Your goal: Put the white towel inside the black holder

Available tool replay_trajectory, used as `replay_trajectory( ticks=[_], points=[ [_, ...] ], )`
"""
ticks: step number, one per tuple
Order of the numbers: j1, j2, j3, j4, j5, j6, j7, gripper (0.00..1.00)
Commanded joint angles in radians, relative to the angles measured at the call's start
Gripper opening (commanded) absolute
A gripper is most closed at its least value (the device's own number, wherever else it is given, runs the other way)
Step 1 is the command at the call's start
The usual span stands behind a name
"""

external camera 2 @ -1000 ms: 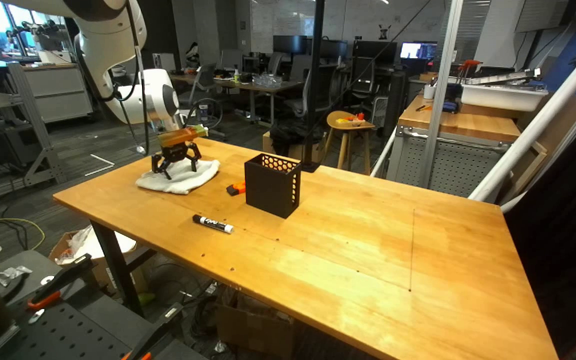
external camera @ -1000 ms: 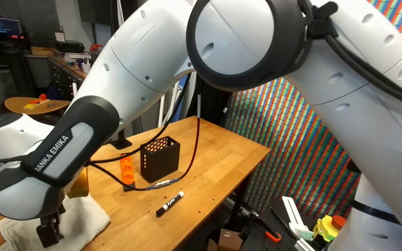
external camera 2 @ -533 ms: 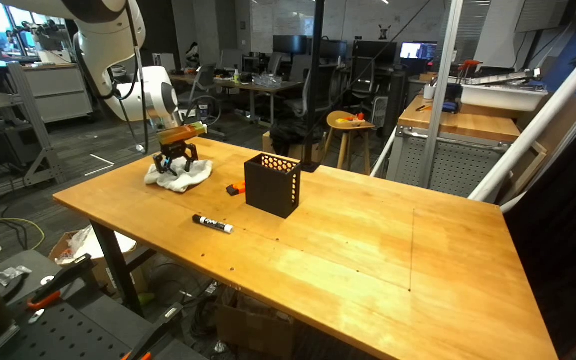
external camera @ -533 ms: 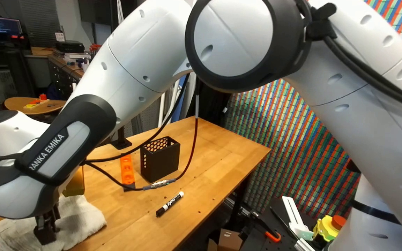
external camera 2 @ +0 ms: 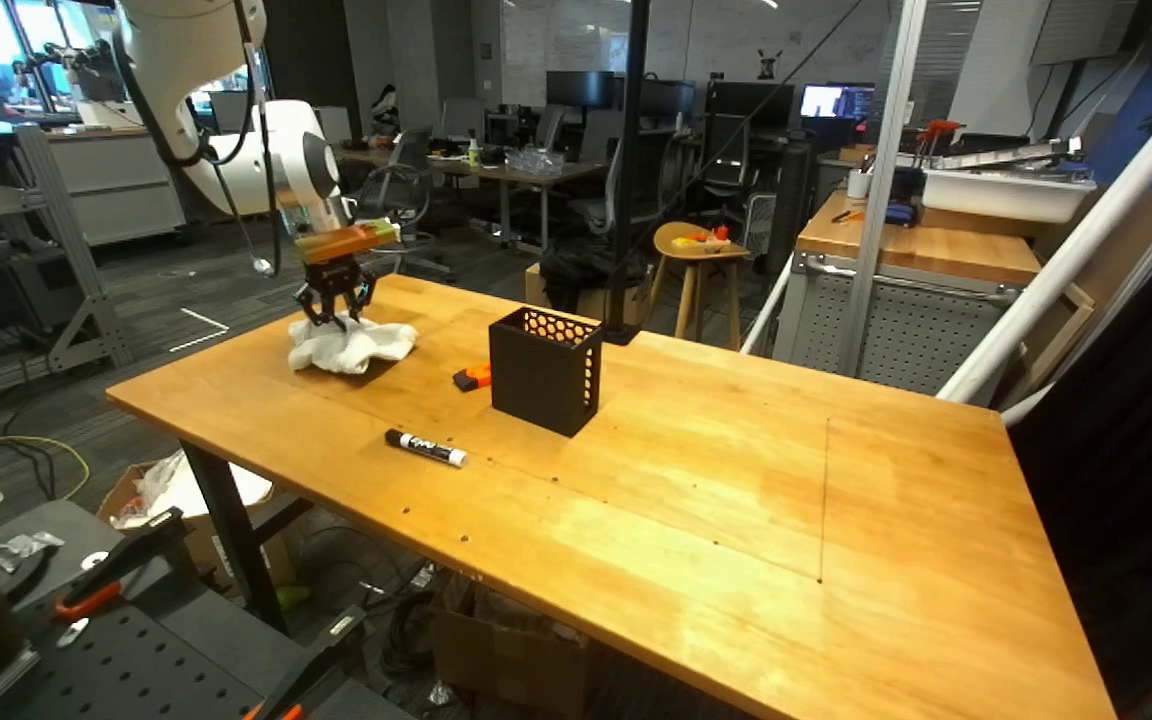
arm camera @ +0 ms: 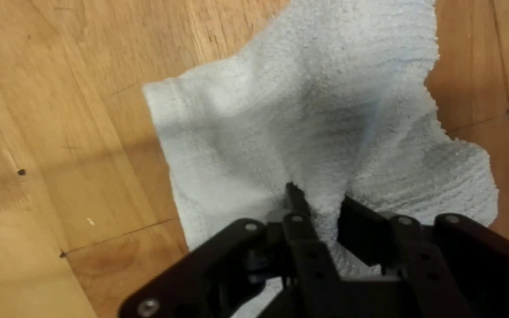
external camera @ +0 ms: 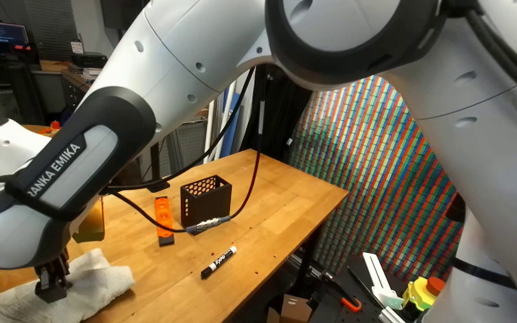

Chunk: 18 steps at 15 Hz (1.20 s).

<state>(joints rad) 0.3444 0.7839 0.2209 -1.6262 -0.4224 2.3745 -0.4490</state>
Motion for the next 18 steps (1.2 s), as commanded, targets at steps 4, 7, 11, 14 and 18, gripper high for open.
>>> replay_trajectory(
  ticks=[4, 7, 11, 14, 18],
  points=[
    [-0.016, -0.32, 0.042, -0.239, 0.055, -0.115, 0.055, 0.04],
    [-0.04, -0.438, 0.054, -0.292, 0.101, -0.184, 0.039, 0.04],
    [-0.079, -0.547, 0.034, -0.283, 0.114, -0.305, 0.002, 0.04],
    [-0.115, -0.576, 0.012, -0.228, 0.104, -0.37, -0.023, 0.04],
    [-0.177, -0.601, -0.034, -0.18, 0.097, -0.404, -0.075, 0.04]
  ],
)
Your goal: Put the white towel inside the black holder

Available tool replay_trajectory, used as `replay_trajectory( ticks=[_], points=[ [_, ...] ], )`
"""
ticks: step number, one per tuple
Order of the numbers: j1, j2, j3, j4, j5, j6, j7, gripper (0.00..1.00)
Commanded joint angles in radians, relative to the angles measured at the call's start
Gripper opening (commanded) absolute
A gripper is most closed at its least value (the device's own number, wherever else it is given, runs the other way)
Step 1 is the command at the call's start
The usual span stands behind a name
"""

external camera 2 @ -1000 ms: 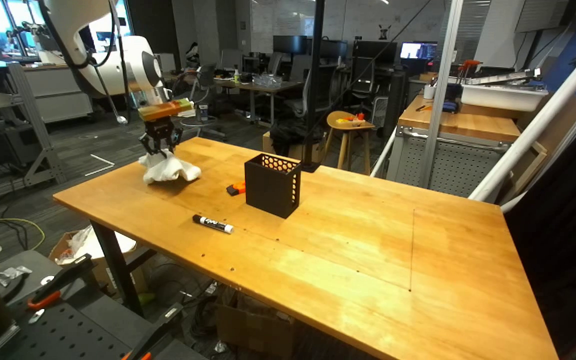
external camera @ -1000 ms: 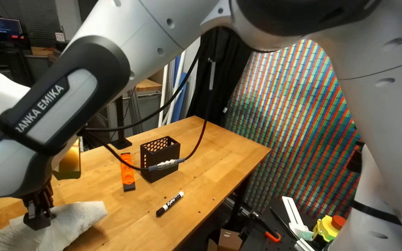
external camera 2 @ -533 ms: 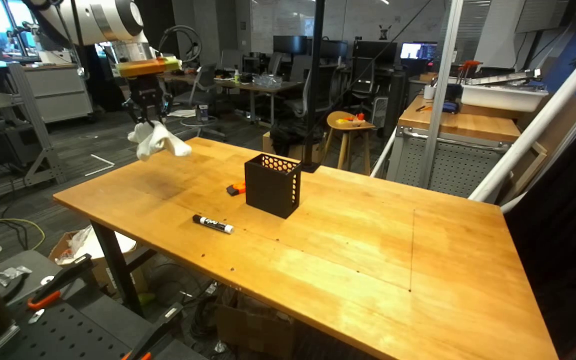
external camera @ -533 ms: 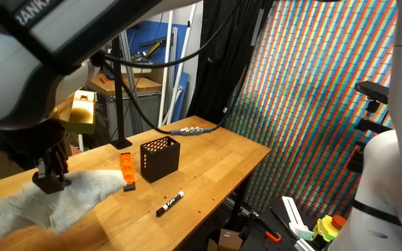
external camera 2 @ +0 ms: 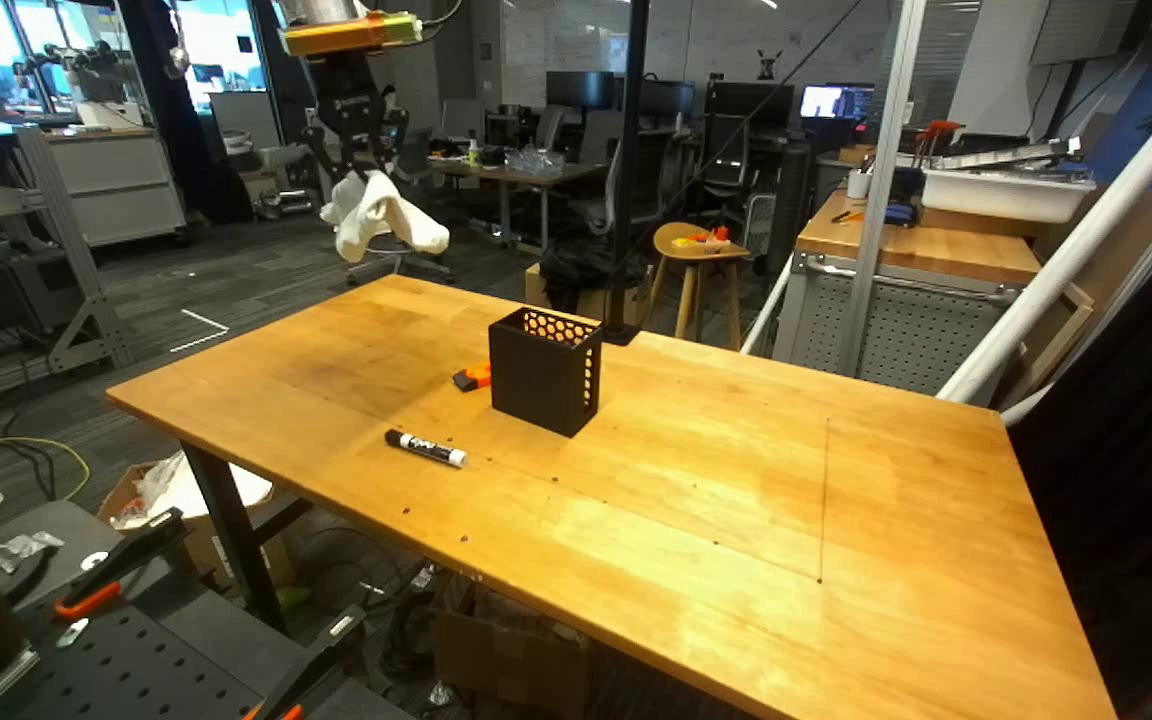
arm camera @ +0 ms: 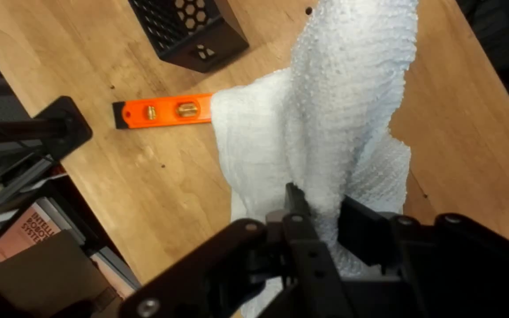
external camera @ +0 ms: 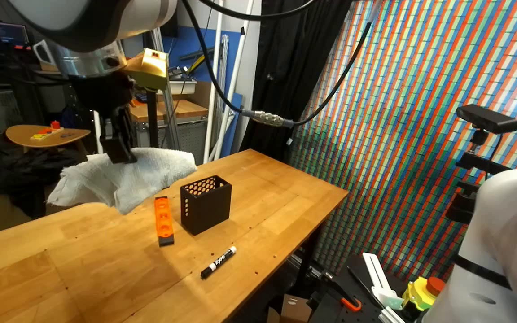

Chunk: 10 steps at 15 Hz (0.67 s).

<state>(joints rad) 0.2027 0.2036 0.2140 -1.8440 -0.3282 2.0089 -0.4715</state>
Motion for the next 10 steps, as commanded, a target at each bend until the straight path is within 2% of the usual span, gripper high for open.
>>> replay_trajectory(
  ticks=[1, 7, 10],
  points=[
    [-0.056, -0.024, -0.044, 0.044, 0.0, -0.036, -0.071, 0.04],
    [-0.175, -0.014, -0.132, 0.049, 0.018, 0.007, -0.188, 0.04],
    [-0.209, -0.007, -0.158, 0.049, 0.033, 0.039, -0.184, 0.04]
  ],
)
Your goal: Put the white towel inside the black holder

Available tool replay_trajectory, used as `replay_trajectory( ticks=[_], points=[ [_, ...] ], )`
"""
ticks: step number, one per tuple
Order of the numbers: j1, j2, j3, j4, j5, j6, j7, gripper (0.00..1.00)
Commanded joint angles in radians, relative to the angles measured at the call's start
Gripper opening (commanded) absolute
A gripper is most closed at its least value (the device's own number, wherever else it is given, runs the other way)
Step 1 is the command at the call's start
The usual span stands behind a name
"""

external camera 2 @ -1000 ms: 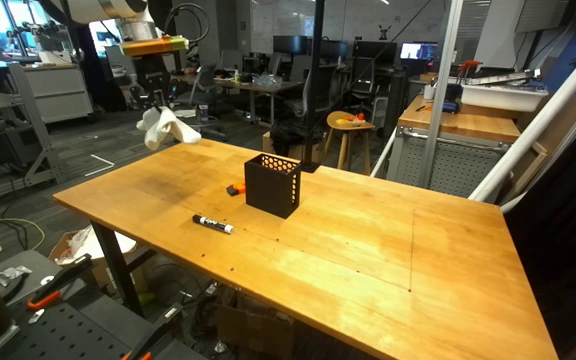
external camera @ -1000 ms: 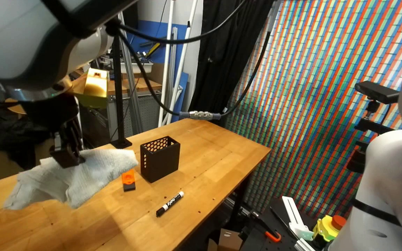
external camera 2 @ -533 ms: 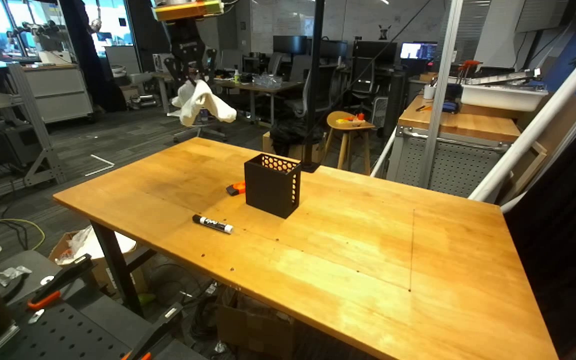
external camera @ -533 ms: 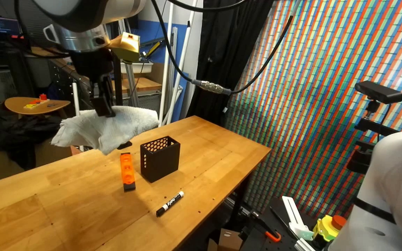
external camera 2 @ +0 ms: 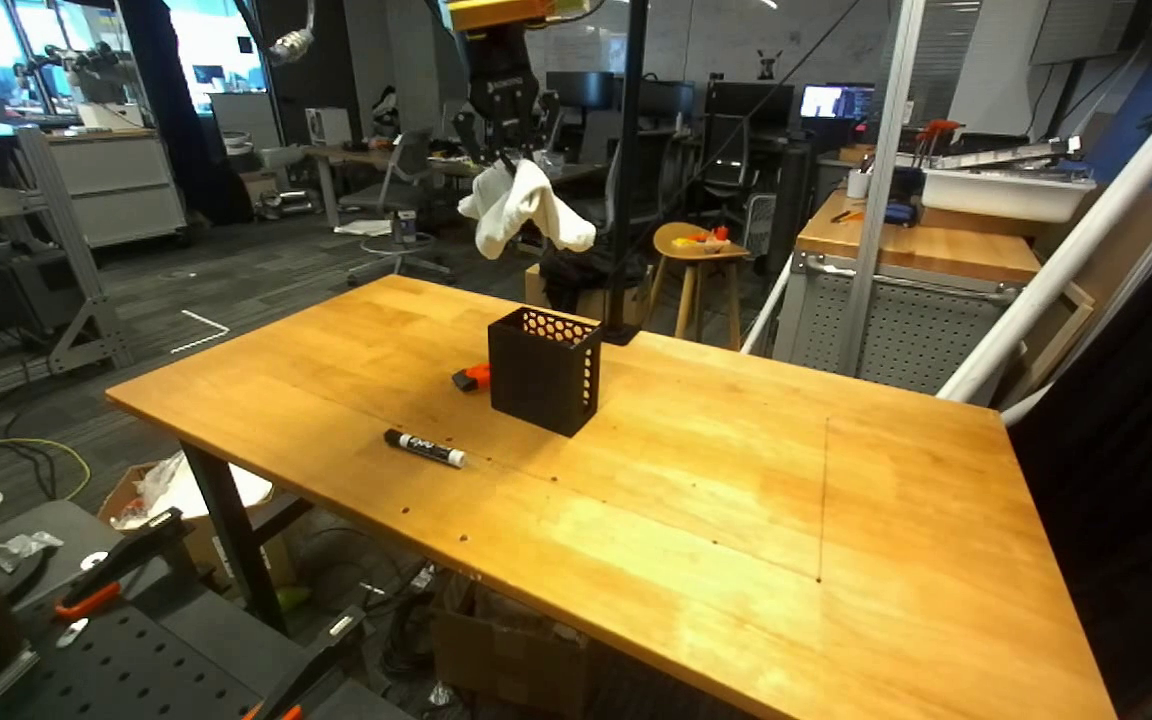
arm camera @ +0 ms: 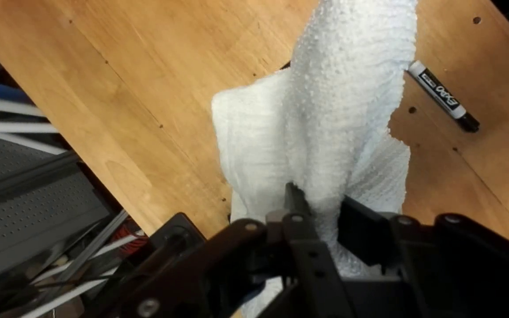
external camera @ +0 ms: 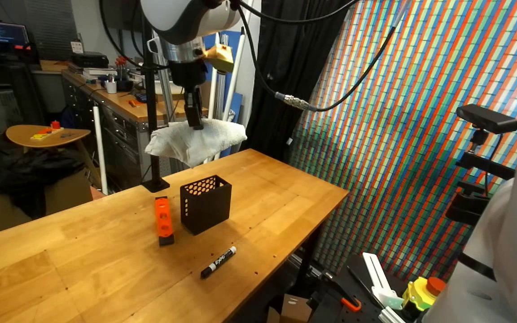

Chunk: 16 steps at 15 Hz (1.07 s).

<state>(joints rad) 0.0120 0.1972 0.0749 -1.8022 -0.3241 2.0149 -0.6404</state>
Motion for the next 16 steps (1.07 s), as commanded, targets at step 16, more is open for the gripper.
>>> replay_trajectory(
  ticks=[16],
  points=[
    [-0.019, 0.027, -0.06, -0.029, 0.034, 0.019, 0.454, 0.04]
  ],
)
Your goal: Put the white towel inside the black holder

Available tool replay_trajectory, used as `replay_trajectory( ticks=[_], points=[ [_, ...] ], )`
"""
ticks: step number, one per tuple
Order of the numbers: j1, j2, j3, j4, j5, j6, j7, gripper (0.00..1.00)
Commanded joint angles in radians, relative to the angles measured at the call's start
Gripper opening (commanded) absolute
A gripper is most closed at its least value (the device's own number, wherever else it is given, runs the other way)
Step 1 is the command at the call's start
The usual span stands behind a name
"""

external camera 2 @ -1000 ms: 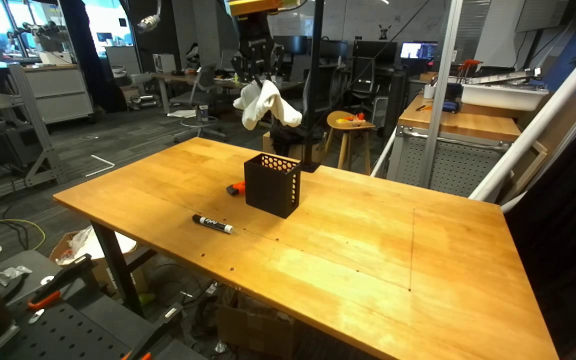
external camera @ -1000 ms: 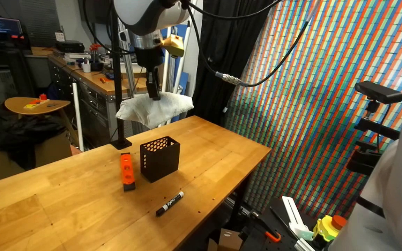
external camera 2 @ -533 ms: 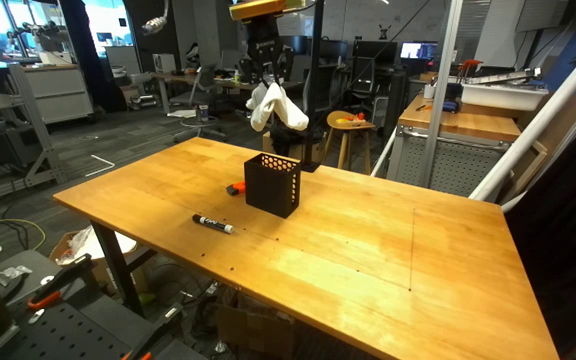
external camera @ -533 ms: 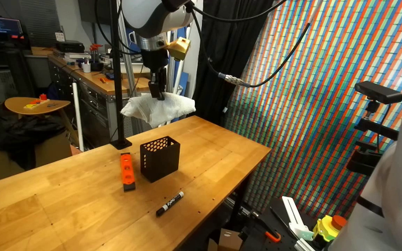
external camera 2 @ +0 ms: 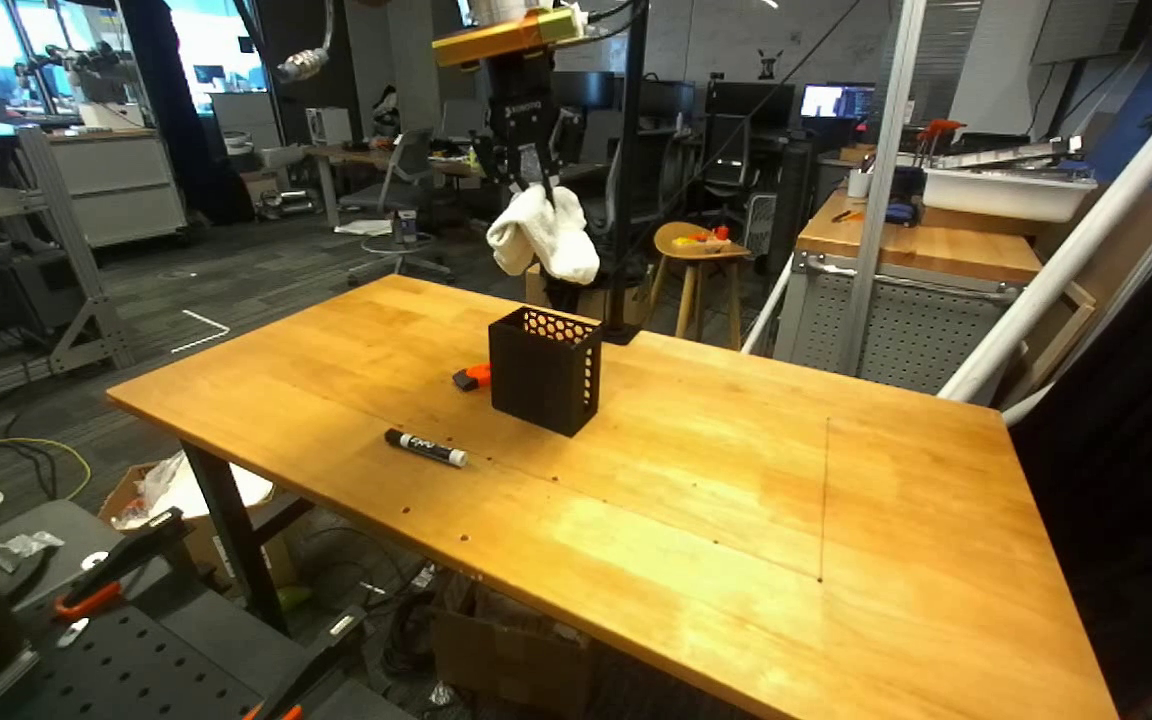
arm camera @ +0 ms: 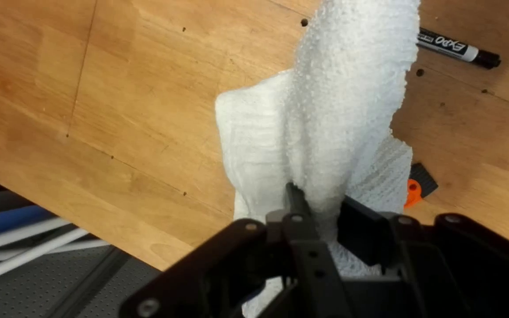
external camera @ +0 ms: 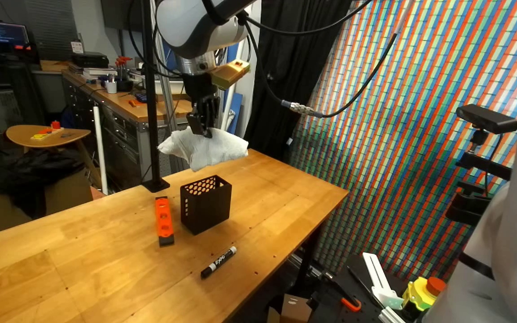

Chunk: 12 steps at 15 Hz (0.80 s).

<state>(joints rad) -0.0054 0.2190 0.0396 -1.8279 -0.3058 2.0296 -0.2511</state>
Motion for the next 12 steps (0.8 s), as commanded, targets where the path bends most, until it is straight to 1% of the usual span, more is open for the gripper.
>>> replay_trajectory(
  ticks=[1, 3, 6, 12],
  points=[
    [-0.007, 0.012, -0.031, -0.005, 0.024, 0.004, 0.085, 0.04],
    [-0.016, 0.028, -0.04, -0.006, 0.048, 0.001, 0.116, 0.04],
    [-0.025, 0.054, -0.041, -0.004, 0.119, -0.001, 0.136, 0.04],
    [-0.029, 0.099, -0.027, -0.01, 0.234, 0.035, 0.129, 0.04]
  ],
)
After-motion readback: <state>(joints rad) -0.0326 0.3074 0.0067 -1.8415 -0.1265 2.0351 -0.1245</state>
